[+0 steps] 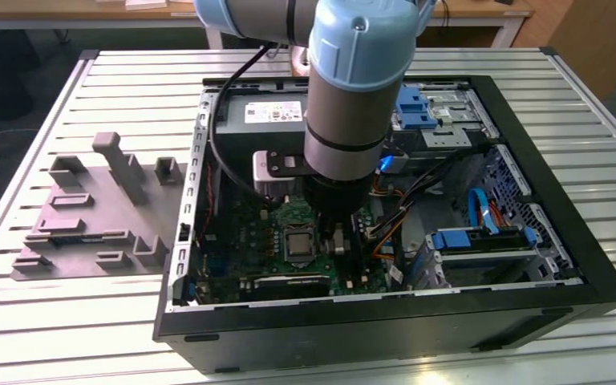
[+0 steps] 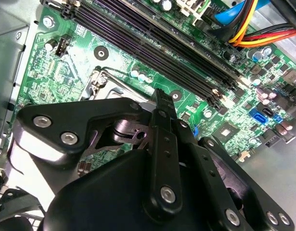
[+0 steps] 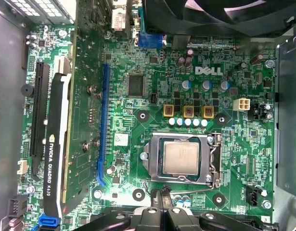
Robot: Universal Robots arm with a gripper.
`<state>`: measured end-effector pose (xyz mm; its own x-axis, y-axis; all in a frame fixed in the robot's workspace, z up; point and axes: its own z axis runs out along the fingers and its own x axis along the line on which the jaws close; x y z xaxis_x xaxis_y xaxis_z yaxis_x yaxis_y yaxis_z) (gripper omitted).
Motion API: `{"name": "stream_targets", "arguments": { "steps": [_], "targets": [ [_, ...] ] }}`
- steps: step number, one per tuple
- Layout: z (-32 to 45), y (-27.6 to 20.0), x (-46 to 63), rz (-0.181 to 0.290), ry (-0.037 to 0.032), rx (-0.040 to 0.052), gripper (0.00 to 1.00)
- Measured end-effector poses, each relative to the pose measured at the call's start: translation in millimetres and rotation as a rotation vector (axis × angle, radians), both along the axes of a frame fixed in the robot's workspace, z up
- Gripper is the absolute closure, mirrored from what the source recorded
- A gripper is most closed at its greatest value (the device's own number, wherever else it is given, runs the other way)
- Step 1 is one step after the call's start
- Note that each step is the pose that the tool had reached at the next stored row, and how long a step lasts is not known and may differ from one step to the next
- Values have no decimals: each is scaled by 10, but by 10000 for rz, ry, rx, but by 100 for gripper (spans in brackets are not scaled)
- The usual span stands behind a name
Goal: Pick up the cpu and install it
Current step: 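Install the first cpu locking lever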
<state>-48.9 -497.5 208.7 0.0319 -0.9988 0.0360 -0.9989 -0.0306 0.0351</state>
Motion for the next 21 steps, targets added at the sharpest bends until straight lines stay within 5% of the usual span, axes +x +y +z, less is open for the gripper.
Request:
{"name": "stream_targets", "arguments": {
  "steps": [12,13,16,21],
  "targets": [
    [-26,0,0,0,-2,3,89],
    [-125,-1,0,0,2,-3,89],
    [-20,0,0,-1,0,2,89],
    [-81,0,0,0,0,42,89]
  ]
}}
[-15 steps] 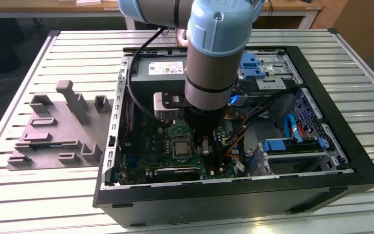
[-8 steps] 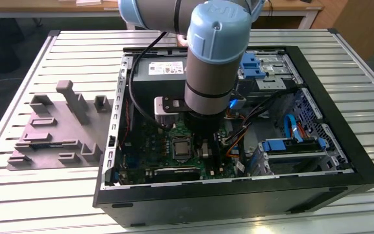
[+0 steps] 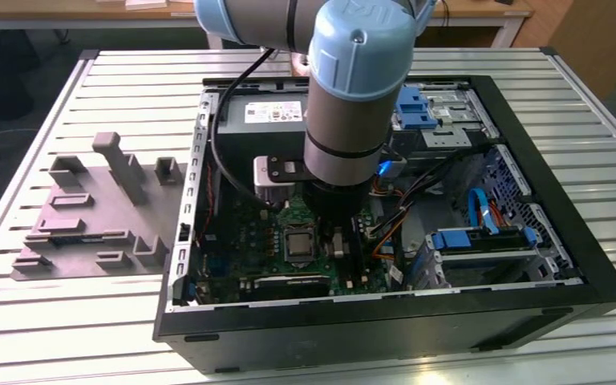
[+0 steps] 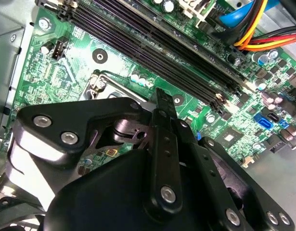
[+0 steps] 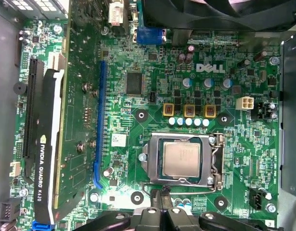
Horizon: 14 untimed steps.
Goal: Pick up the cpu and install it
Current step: 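Install the first cpu locking lever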
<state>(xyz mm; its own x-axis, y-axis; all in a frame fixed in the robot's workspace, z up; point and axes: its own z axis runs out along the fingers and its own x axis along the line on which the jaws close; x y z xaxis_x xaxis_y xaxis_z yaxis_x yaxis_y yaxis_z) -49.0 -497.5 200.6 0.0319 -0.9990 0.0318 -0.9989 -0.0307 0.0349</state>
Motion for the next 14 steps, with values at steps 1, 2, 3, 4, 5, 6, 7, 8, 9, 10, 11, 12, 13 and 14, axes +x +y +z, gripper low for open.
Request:
{"name": "stream_targets", "arguments": {
  "steps": [1,2,3,4,5,6,7,8,9,10,11,12,13,14],
  "targets": [
    [0,0,0,0,0,1,89],
    [0,0,0,0,0,5,89],
    [0,0,0,0,0,7,89],
    [0,0,0,0,1,9,89],
    [0,0,0,0,0,36,89],
    [0,0,0,0,0,37,89],
    [0,0,0,0,1,40,89],
    [0,0,0,0,0,99,89],
    [0,0,0,0,0,101,89],
    [0,0,0,0,0,103,89],
    [0,0,0,0,0,106,89],
    [0,0,0,0,1,108,89],
    [0,0,0,0,0,110,89],
    [0,0,0,0,1,113,89]
  ]
}}
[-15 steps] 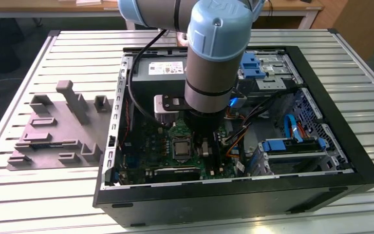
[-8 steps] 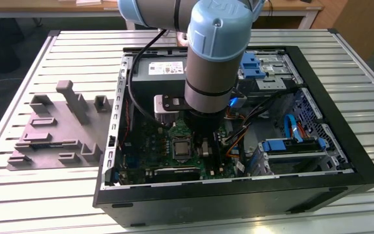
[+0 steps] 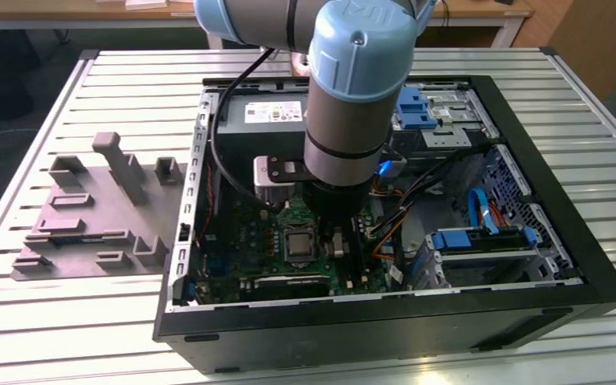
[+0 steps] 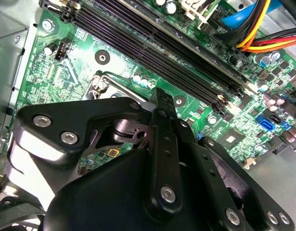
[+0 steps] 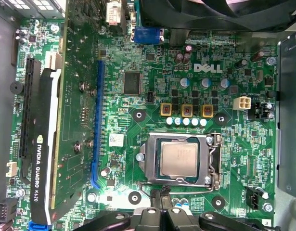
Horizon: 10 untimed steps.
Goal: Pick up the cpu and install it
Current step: 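Install the first cpu locking lever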
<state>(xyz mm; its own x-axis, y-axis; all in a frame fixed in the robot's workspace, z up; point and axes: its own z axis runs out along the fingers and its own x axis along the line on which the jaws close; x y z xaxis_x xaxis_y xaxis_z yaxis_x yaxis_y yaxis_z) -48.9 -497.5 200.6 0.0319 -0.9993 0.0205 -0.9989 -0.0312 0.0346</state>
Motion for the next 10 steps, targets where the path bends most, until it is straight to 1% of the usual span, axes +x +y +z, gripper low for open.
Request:
{"name": "stream_targets", "arguments": {
  "steps": [2,4,5,10],
  "targets": [
    [0,0,0,0,0,4,89],
    [0,-1,0,0,0,46,89],
    [-5,-37,0,0,0,19,89],
    [-21,-37,0,0,0,19,89]
  ]
}}
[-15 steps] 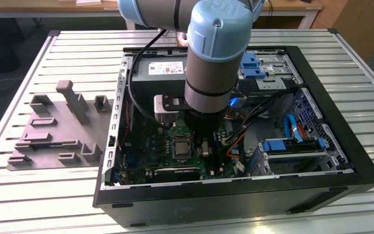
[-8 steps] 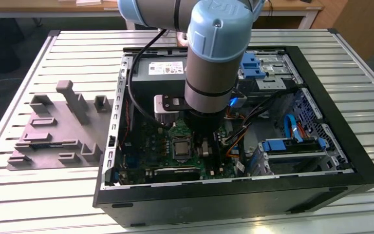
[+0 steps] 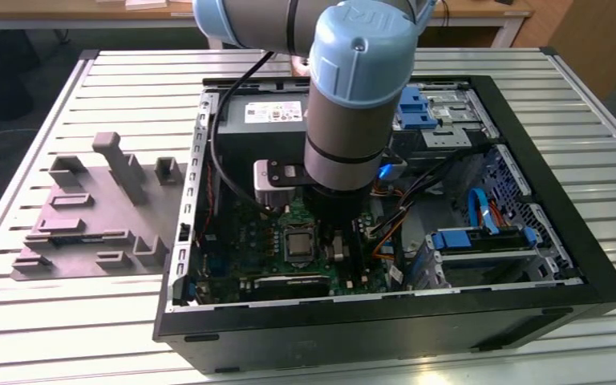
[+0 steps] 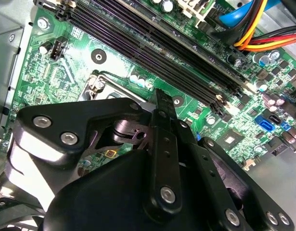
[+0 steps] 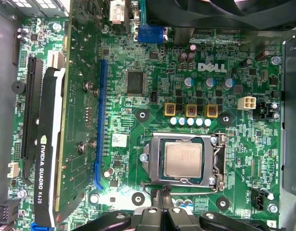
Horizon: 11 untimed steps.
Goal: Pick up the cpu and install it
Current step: 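Install the first cpu locking lever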
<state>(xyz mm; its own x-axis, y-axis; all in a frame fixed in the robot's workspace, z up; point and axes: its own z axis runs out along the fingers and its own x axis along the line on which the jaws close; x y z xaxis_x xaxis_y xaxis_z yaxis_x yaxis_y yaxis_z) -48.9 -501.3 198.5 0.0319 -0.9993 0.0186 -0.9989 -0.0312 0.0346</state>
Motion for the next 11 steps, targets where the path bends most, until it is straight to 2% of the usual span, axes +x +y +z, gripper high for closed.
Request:
{"name": "stream_targets", "arguments": {
  "steps": [11],
  "targets": [
    [-8,0,0,0,0,1,89]
  ]
}}
